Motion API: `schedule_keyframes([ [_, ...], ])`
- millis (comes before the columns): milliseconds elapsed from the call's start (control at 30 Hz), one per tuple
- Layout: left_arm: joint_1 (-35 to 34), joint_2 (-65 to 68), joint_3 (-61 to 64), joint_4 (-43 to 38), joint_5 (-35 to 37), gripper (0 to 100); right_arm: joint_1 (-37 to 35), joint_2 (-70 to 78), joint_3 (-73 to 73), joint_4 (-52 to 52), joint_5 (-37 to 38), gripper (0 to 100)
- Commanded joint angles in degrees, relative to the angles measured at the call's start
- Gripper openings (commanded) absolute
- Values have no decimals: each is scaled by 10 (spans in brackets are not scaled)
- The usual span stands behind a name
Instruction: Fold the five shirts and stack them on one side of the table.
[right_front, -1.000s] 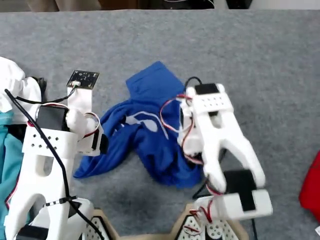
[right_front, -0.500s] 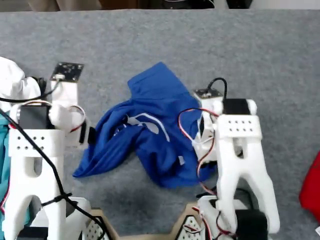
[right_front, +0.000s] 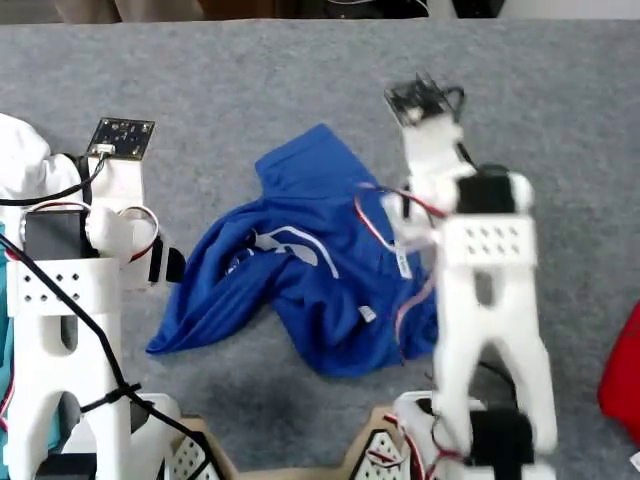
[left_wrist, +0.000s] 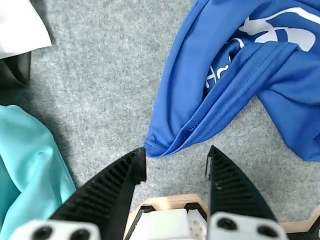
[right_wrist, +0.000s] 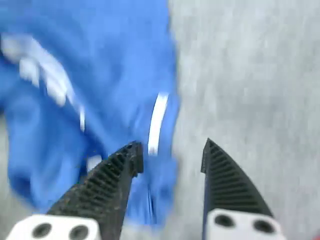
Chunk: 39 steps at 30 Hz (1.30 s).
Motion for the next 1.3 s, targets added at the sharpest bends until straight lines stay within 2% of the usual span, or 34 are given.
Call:
schedule_keyframes([
  [0, -6, -7, 9, 5, 1, 208, -37, 109, -90, -74, -34, 168],
  [200, -6, -7, 41, 4, 1, 207, -64, 385, -336, -113, -74, 171],
  [500, -6, -7, 78, -54, 33, 207, -95, 855, -951, -55, -101, 170],
  [600, -4, -7, 91, -69, 33, 207, -104, 970, -1102, -36, -100, 170],
  [933, -6, -7, 153, -109, 33, 207, -103, 1003, -1052, -116, -103, 168],
  [1267, -6, -7, 156, -120, 33, 207, -104, 1003, -1013, -120, -103, 169],
])
